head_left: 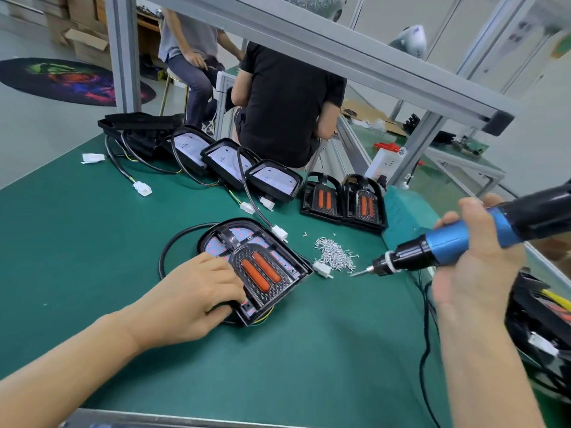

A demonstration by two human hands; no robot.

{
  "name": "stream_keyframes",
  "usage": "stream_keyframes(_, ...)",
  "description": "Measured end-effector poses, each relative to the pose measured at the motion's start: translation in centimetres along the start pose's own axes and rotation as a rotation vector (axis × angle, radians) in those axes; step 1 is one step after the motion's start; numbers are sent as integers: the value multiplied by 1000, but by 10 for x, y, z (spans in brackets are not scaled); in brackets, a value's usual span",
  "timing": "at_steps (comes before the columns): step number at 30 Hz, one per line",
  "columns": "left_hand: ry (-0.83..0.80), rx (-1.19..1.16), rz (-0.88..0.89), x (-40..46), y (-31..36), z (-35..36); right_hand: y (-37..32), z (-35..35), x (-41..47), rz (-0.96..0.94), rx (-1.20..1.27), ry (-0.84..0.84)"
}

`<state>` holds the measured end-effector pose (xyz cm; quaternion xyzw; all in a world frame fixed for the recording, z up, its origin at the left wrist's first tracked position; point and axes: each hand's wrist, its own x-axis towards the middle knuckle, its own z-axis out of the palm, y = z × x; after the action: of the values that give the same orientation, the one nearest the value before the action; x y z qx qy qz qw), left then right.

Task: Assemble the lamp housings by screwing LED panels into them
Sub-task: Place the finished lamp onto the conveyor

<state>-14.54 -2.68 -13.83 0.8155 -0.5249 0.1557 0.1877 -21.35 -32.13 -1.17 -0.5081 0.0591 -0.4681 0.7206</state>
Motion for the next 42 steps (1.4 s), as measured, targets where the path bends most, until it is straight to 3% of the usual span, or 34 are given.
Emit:
stream_keyframes(4,97,38,11,-5,1,7,2,-31,34,130,-238,47)
stream_keyframes(9,226,-3,-39,-4,3,7,34,-63,61,493,-816,-111)
stream_keyframes(14,371,-50,-296,-6,-6,4,72,-74,62,674,-1068,-234)
stream_keyframes(18,381,-101,-784,-9,-23,9,93,-69,64,633,-1393,-313)
stream_keyframes(20,317,-123,-915,-10,-28,12,103,-68,65,597,-1490,-363)
stream_keyframes(32,241,-126,-984,-8,-30,13,121,-61,64,390,-1899,-492)
stream_keyframes(42,229,-128,-988,-8,-29,12,122,-56,56,387,-2060,-468)
